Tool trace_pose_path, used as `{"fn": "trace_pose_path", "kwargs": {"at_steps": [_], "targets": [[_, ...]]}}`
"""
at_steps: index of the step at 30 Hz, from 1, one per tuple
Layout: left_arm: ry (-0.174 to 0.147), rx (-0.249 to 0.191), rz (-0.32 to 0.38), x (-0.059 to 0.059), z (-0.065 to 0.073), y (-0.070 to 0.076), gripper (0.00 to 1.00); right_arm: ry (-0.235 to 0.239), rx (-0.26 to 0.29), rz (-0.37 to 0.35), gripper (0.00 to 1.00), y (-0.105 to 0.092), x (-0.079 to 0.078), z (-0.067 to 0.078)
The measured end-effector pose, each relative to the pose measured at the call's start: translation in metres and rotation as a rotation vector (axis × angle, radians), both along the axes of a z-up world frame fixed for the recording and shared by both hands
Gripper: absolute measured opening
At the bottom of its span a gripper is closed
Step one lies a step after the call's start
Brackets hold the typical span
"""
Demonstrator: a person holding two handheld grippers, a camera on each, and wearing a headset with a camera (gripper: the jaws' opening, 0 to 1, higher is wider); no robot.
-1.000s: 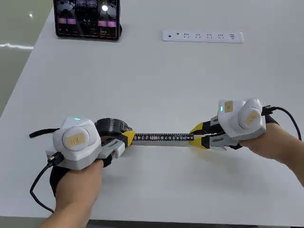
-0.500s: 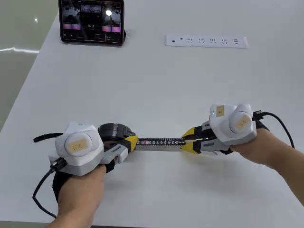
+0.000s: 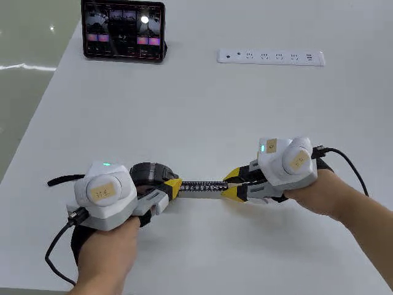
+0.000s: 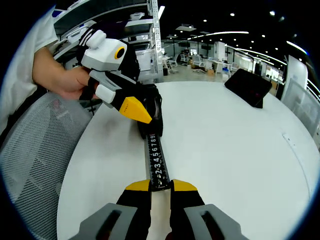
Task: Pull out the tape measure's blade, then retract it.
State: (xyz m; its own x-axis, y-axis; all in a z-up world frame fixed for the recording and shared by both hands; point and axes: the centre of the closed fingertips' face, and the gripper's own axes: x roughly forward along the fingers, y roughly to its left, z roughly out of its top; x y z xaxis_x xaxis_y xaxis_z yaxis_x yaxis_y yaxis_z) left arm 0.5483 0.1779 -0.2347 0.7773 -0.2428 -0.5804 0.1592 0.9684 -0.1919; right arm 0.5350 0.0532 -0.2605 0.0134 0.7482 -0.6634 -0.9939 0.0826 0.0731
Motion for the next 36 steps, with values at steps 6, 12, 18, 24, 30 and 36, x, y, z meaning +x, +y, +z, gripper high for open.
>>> {"fn": "trace_pose_path", "kwargs": {"at_steps": [6, 12, 18, 24, 30, 36], "targets": [[-0.002, -0.001, 0.001, 0.0, 0.0, 0.0, 0.58, 0.007, 0.015, 0.001, 0.1, 0.01, 0.0, -0.001], [-0.003, -0.004, 0.003, 0.001, 0.0, 0.0, 0.58, 0.015, 0.031, 0.003, 0.1, 0.023, 0.0, 0.0], [-0.003, -0.005, 0.004, 0.001, 0.0, 0.0, 0.58, 0.024, 0.042, 0.002, 0.1, 0.031, -0.001, -0.001], [-0.003, -0.008, 0.005, 0.001, 0.001, -0.001, 0.58, 0.033, 0.058, 0.003, 0.1, 0.042, -0.003, 0.0], [-0.002, -0.007, 0.005, 0.001, 0.002, -0.001, 0.58, 0.036, 0.07, 0.005, 0.1, 0.054, -0.004, 0.0], [-0.003, -0.008, 0.006, 0.001, 0.002, 0.0, 0.58, 0.04, 0.081, 0.004, 0.1, 0.063, -0.005, 0.0]]}}
